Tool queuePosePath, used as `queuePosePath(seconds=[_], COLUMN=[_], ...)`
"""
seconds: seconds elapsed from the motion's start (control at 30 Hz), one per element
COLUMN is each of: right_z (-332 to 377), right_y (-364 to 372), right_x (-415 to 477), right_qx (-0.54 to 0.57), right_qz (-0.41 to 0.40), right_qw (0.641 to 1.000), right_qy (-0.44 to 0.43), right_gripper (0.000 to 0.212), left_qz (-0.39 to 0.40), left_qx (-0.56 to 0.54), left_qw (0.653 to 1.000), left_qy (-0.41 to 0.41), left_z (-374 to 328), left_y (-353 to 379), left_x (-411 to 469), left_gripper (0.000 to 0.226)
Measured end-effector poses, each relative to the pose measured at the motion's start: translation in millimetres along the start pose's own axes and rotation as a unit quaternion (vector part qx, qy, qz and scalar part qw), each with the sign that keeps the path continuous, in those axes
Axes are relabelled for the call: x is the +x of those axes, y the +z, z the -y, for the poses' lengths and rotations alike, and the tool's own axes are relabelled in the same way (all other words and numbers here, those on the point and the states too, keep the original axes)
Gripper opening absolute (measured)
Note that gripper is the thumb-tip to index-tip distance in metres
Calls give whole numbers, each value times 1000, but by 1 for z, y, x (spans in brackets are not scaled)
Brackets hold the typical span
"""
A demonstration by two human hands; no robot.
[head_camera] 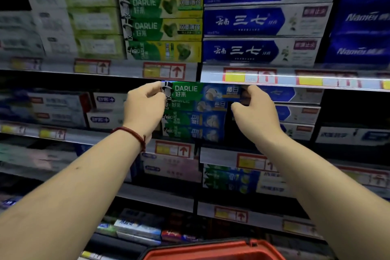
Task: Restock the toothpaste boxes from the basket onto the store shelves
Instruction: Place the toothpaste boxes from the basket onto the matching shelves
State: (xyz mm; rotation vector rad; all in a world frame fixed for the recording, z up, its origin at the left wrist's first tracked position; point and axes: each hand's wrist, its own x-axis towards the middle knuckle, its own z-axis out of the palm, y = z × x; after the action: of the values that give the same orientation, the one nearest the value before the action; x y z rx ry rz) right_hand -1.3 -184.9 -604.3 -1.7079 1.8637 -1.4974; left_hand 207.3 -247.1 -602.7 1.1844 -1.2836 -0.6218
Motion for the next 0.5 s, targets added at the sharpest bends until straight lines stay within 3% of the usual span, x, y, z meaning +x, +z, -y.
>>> queuePosePath(seconds=[0.1,0.17,0.27,0.4,0.5], right_z=[1,0,0,-1,-4], right_y=[7,11,15,24,29], right_x=[4,8,12,15,15], right_qx=[0,-5,-2,2,1], right_qz=[11,14,20,21,22], right_qw=[1000,999,999,998,998], right_qy=[17,33,47,54,52], right_gripper=[29,8,35,39,37], left_qz=[2,3,12,27,40], left_qx=[2,6,21,45,57], left_qw=[1000,1000,1000,999,998], left_qy=[-9,-12,-14,-12,-3], left_z=[5,9,14,21,22], left_y=[6,9,12,14,12], left_x=[11,17,24,27,27], left_gripper=[46,49,48,37,49])
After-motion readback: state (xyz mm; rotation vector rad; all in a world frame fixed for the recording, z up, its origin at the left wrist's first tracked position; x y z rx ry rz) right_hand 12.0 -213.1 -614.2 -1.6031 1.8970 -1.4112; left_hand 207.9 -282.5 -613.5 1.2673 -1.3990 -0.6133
